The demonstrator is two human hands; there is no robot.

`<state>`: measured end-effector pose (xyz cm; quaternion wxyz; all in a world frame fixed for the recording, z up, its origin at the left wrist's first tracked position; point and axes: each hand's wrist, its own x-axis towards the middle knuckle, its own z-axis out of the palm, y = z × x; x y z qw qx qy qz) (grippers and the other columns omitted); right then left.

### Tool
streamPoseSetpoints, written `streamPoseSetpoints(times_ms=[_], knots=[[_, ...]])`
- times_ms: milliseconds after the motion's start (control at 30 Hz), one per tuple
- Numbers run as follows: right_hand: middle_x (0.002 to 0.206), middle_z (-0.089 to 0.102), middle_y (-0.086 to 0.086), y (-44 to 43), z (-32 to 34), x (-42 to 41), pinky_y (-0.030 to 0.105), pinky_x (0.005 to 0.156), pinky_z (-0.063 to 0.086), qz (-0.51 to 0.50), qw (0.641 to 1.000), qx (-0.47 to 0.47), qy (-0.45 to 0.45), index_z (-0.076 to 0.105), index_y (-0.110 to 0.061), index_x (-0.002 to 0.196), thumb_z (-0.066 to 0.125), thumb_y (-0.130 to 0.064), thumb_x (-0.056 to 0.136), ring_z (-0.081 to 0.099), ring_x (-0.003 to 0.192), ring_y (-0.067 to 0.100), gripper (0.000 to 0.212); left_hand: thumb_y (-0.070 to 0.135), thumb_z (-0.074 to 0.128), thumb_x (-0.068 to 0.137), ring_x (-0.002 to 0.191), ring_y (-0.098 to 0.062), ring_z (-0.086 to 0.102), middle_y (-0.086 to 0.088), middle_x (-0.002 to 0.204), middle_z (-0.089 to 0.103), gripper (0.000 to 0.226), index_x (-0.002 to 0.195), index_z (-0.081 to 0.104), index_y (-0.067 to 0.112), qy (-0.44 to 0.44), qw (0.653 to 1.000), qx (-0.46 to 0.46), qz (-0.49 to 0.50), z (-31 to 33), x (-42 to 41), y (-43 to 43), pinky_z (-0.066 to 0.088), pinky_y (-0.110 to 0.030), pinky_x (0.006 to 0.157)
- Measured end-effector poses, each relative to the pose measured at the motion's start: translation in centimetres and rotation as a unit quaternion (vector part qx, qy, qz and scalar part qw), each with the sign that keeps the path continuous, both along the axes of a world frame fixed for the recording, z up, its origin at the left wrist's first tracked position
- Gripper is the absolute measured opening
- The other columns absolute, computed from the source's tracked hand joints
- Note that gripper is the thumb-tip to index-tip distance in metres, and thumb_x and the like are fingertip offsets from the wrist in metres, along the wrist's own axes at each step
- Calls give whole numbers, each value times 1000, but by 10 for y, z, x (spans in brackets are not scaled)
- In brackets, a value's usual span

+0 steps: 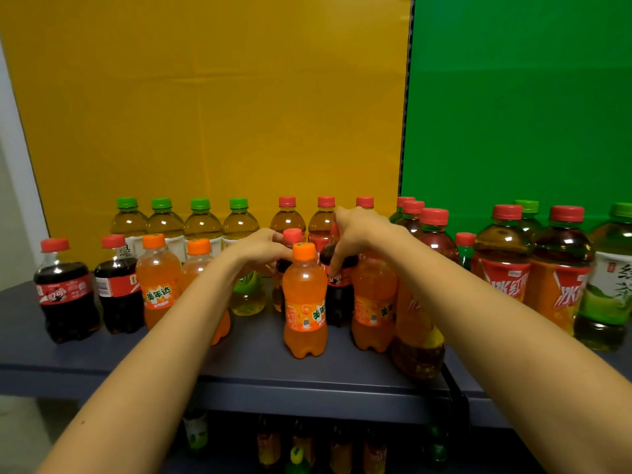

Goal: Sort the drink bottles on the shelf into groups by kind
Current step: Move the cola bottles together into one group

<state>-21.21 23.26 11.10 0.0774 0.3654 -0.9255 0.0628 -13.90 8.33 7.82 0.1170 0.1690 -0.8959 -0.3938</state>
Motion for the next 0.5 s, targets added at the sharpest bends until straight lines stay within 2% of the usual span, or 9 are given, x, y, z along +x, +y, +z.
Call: streamPoseSetpoints(times_ms=[67,133,200,300,400,500], knots=[[129,50,13,1,6,0,45,90,48,10,999,-32,-6,33,-12,131,83,-41,59,50,116,35,92,19,67,82,79,-17,53,-5,88,59,22,102,59,14,45,998,33,10,1,7,-2,44,-26,67],[128,51,14,3,13,2,42,84,47,21,997,-69,-5,32,-12,130,82,-40,63,50,114,37,89,21,68,81,84,-20,52,-7,94,60,19,99,63,15,97,993,70,21,4,13,-4,39,-25,66],[126,52,15,5,19,3,40,79,44,32,993,-115,0,30,-12,131,81,-39,64,51,112,38,89,22,66,82,88,-17,54,-6,101,60,25,105,62,13,151,984,88,35,10,19,-5,39,-23,66],[120,53,14,13,28,9,38,75,40,63,980,-190,8,28,-9,132,79,-35,68,52,111,36,86,24,62,86,100,-20,55,-7,111,57,33,115,54,10,241,966,79,54,18,25,-4,42,-28,77],[123,50,12,20,38,17,41,86,45,102,961,-256,20,29,-11,132,79,-33,70,51,109,31,83,27,58,88,106,-24,53,-7,110,55,29,113,52,13,339,938,39,56,25,31,-1,42,-34,87],[131,45,11,29,46,27,49,97,42,149,929,-339,26,27,-15,133,79,-29,70,48,115,29,82,43,56,83,107,-29,52,-13,111,53,25,101,51,26,411,909,5,67,34,37,4,43,-42,94]])
